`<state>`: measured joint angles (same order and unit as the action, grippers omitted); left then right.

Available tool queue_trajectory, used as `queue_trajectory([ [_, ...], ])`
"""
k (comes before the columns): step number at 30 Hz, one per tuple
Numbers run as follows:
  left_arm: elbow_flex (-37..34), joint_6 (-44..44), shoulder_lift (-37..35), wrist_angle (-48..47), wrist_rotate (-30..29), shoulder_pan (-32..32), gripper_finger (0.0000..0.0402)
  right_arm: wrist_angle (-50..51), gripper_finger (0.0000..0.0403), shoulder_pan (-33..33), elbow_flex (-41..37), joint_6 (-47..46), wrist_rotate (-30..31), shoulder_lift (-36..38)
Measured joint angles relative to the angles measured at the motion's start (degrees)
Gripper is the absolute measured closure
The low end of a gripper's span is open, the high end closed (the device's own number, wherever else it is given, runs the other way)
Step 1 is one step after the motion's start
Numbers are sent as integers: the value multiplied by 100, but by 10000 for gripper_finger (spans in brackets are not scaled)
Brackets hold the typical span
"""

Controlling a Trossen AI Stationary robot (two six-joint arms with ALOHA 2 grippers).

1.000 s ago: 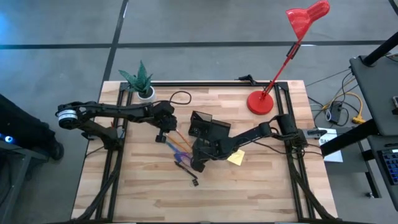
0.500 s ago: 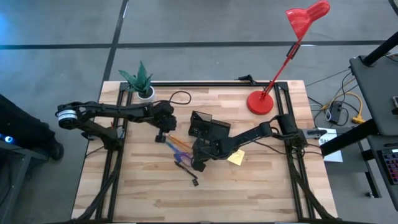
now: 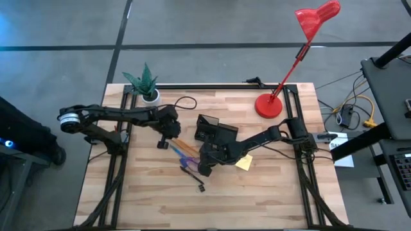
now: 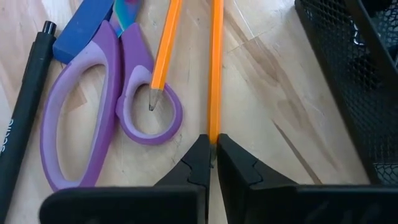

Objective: Pick and place office supplies into organizer
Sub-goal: Put the top orange pencil into the desk organizer

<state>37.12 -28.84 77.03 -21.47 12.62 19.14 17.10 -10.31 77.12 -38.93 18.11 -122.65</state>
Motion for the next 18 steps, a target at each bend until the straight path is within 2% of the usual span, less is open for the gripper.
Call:
queue_trajectory([
  [10,24,-208,300,35,40,0,401,-51,394,18,-40,-148,55,0],
  [12,20,-349,313,157,-133,-12,400,-76,394,18,-52,-141,58,0],
  [14,17,-473,313,237,-417,-15,390,-115,394,18,-74,-143,69,0],
  [18,73,-492,275,273,-557,-11,352,-139,394,18,-91,-142,68,0],
])
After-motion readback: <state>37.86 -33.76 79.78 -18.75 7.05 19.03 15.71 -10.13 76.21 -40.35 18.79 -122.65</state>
